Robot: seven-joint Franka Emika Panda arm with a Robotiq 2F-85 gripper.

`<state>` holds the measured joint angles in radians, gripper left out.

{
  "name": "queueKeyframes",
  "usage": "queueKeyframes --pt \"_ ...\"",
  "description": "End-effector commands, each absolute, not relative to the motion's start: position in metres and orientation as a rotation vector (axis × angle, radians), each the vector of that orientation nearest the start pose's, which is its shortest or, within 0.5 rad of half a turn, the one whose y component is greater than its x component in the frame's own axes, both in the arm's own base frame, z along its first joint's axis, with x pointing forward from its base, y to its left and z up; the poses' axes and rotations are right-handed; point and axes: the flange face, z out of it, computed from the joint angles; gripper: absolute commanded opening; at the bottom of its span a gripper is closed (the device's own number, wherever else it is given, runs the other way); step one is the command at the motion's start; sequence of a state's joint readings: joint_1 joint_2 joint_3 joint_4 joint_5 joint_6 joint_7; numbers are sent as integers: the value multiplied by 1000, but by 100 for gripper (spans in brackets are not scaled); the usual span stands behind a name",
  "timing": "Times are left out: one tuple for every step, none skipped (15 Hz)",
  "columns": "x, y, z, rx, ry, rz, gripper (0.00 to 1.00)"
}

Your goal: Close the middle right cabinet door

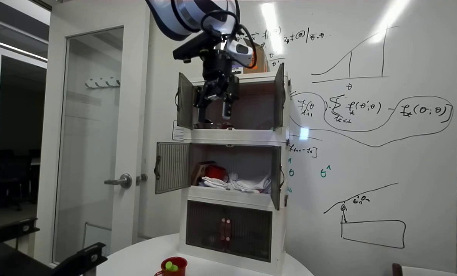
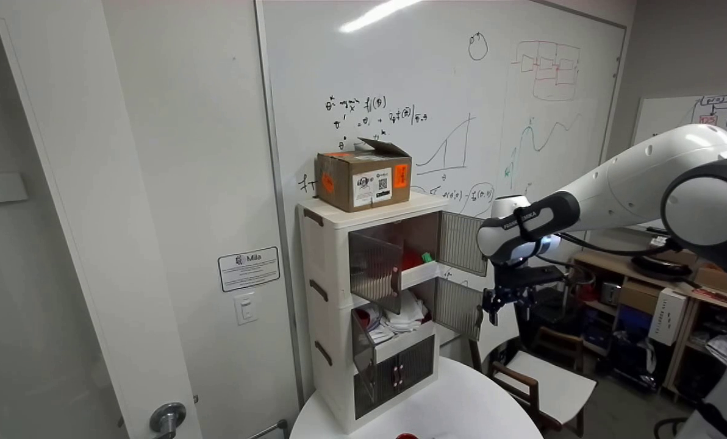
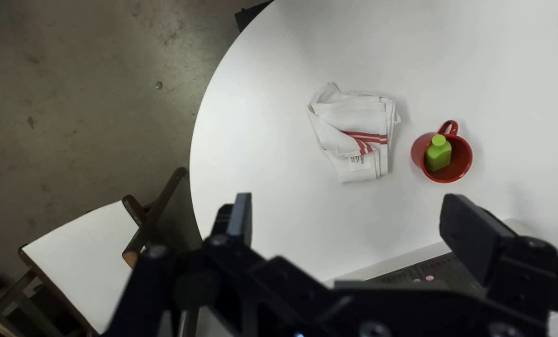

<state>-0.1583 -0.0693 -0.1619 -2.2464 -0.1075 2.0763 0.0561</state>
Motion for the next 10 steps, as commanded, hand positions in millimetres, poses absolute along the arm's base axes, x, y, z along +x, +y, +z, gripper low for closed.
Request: queueKeyframes --pt "473 -163 388 -3163 507 180 100" --pt "473 -163 388 -3163 507 180 100" --pt "473 -163 388 -3163 507 180 100" --pt "473 -163 388 -3163 507 180 100" --pt "473 -163 388 -3163 507 180 100" --pt "473 -163 388 -3163 507 180 100" --pt "473 -163 388 -3163 507 180 100" --pt "473 -163 388 -3163 507 180 100" --pt "473 -163 388 -3163 507 180 100" --pt "470 -158 397 -3143 555 121 100"
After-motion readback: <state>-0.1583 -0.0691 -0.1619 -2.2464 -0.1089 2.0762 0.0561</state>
